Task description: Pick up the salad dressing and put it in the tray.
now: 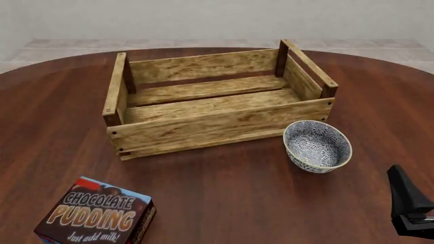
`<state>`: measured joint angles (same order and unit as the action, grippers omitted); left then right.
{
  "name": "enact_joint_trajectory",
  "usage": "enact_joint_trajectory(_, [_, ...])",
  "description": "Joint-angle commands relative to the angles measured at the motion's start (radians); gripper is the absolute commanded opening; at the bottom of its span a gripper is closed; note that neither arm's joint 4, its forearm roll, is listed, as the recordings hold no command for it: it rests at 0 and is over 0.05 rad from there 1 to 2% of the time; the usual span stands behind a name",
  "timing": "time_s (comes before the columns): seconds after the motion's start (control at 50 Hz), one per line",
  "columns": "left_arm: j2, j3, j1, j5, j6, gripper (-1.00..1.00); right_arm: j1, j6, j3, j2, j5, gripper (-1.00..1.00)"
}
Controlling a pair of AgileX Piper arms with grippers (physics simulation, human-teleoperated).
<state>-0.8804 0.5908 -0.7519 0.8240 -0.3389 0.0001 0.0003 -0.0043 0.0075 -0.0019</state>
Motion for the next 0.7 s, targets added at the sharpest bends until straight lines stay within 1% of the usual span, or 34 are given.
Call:
enact_joint_trajectory(0.02, [-0.057, -0.049, -0.046, -0.056, -0.021, 1.00, 0.000, 0.000, 0.000, 0.000, 0.000, 1.00])
enact_joint_trajectory(0.18, [-0.079, -0.082, -0.054, -0.088, -0.016, 1.00, 0.000, 0.000, 0.000, 0.000, 0.000, 1.00])
enact_joint_trajectory(0.22, [-0.096, -0.092, -0.066, -0.106, -0.026, 1.00, 0.000, 0.000, 0.000, 0.000, 0.000, 1.00])
enact_joint_trajectory(0.26, [-0.096, -0.099, -0.060, -0.111, -0.015, 1.00, 0.000, 0.000, 0.000, 0.000, 0.000, 1.00])
enact_joint_trajectory(0.28, [-0.108, -0.104, -0.070, -0.123, -0.025, 1.00, 0.000, 0.000, 0.000, 0.000, 0.000, 1.00])
enact_joint_trajectory(0.32, [-0.113, -0.114, -0.068, -0.134, -0.020, 1.00, 0.000, 0.000, 0.000, 0.000, 0.000, 1.00])
enact_joint_trajectory(0.34, [-0.130, -0.118, -0.080, -0.149, -0.033, 1.00, 0.000, 0.000, 0.000, 0.000, 0.000, 1.00])
enact_joint_trajectory(0.36, [-0.125, -0.124, -0.072, -0.148, -0.023, 1.00, 0.000, 0.000, 0.000, 0.000, 0.000, 1.00])
enact_joint_trajectory(0.42, [-0.138, -0.130, -0.079, -0.162, -0.031, 1.00, 0.000, 0.000, 0.000, 0.000, 0.000, 1.00])
enact_joint_trajectory(0.52, [-0.120, -0.144, -0.054, -0.155, -0.002, 1.00, 0.000, 0.000, 0.000, 0.000, 0.000, 1.00])
enact_joint_trajectory(0.54, [-0.123, -0.142, -0.058, -0.155, -0.006, -1.00, 0.000, 0.000, 0.000, 0.000, 0.000, 1.00])
enact_joint_trajectory(0.7, [-0.079, -0.139, -0.030, -0.115, 0.015, -1.00, 0.000, 0.000, 0.000, 0.000, 0.000, 1.00])
